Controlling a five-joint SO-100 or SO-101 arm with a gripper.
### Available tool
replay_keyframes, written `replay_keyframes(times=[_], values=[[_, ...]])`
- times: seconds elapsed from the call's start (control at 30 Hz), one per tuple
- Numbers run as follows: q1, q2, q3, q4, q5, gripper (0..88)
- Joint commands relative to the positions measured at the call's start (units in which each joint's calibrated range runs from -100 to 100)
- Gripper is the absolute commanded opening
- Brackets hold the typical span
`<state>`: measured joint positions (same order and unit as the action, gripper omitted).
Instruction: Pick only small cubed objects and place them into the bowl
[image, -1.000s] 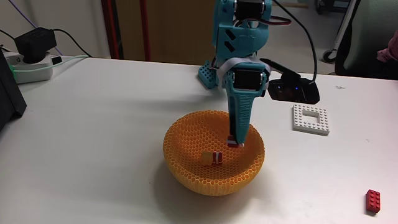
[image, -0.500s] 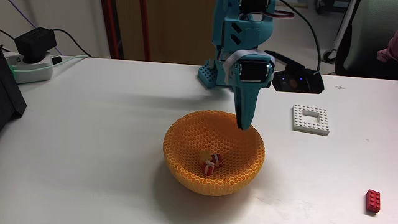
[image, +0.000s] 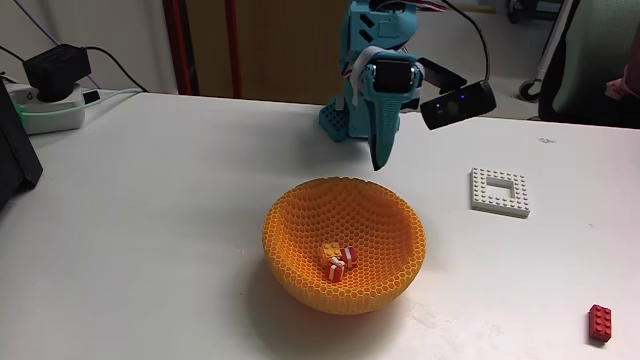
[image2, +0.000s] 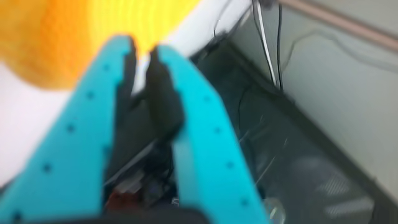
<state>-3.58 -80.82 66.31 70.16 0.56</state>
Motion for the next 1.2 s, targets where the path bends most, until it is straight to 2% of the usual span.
replay_keyframes(times=[0.0, 0.13, 0.67, 0.93, 1.17], values=[[0.3, -9.9, 2.5, 3.4, 0.1, 0.0], [1.3, -19.2, 6.8, 6.4, 0.3, 0.0], [2.0, -19.2, 20.3, -0.1, -1.3, 0.0], [1.8, -19.2, 22.0, 0.1, -1.1, 0.0], [3.7, -19.2, 18.2, 1.3, -3.6, 0.0]])
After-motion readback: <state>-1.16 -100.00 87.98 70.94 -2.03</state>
